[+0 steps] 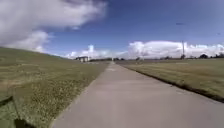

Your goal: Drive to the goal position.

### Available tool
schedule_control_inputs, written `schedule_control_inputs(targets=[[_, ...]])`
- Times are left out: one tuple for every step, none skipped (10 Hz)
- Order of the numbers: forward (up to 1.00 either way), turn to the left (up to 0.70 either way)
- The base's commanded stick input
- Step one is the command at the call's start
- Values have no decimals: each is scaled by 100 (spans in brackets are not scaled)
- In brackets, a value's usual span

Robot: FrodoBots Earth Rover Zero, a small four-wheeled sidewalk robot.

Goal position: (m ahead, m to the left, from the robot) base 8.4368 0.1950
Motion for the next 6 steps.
schedule_control_inputs(targets=[[70,0],[70,0],[70,0],[70,0],[70,0],[70,0]])
